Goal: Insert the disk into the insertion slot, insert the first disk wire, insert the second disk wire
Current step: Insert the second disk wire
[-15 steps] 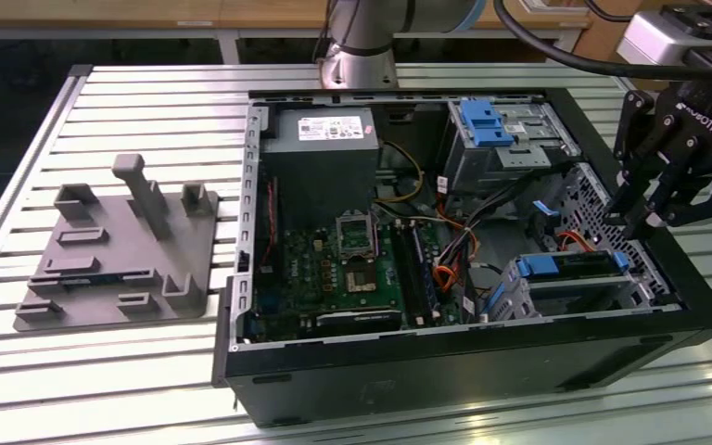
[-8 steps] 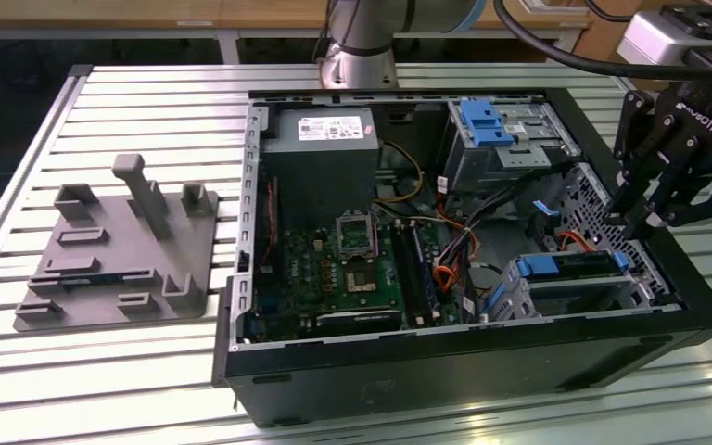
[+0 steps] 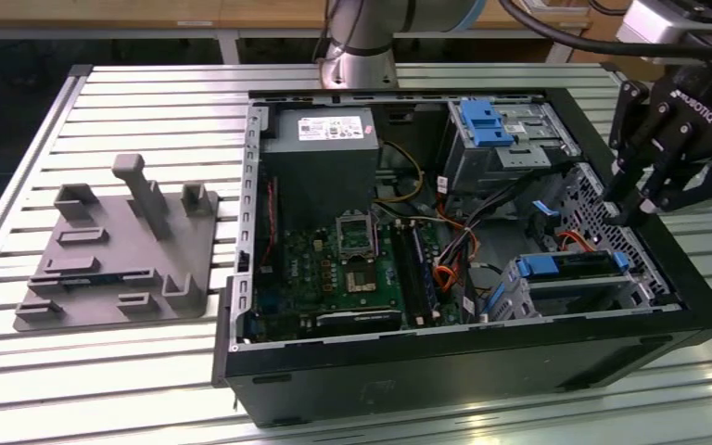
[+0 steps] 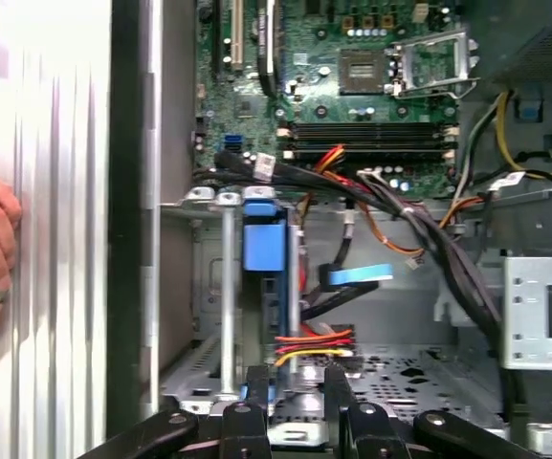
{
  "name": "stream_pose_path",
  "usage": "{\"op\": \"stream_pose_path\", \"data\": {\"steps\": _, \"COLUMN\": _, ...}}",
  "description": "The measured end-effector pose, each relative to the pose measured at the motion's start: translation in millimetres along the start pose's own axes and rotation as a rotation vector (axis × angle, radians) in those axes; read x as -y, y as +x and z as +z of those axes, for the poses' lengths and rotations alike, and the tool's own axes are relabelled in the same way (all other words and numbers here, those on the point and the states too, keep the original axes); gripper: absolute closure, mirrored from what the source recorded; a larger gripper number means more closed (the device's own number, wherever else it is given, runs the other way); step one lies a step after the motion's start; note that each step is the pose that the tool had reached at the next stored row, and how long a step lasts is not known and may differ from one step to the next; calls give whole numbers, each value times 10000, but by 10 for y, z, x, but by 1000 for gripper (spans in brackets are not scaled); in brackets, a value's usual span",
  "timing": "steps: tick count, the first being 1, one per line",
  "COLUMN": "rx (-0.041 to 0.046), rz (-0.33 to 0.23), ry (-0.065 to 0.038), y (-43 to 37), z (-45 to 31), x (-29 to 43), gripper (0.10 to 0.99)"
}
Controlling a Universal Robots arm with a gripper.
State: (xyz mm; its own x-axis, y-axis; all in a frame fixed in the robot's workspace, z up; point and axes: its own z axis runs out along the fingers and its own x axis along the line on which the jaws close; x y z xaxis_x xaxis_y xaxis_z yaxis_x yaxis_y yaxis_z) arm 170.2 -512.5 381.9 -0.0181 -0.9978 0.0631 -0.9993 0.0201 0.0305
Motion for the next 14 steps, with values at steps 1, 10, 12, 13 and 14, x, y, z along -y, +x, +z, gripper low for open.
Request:
{"op": "stream_pose_path", "data": {"steps": 1, "rx": -34, "rz": 1, "ry": 0, "y": -45, "z": -1, "x": -1, "gripper": 722}}
{"op": "stream_pose_path", "data": {"steps": 10, "rx": -558, "rz": 47, "ry": 371, "y": -243, "z": 47, "x": -117, "gripper": 722}}
{"op": "stream_pose_path", "data": {"steps": 12, "rx": -589, "rz": 73, "ry": 632, "y": -252, "z": 55, "x": -160, "gripper": 722}}
{"op": "stream_pose_path", "data": {"steps": 13, "rx": -606, "rz": 85, "ry": 754, "y": -255, "z": 59, "x": -183, "gripper": 722}}
{"op": "stream_pose_path", "data": {"steps": 14, "rx": -627, "rz": 90, "ry": 818, "y": -258, "z": 67, "x": -215, "gripper": 722}}
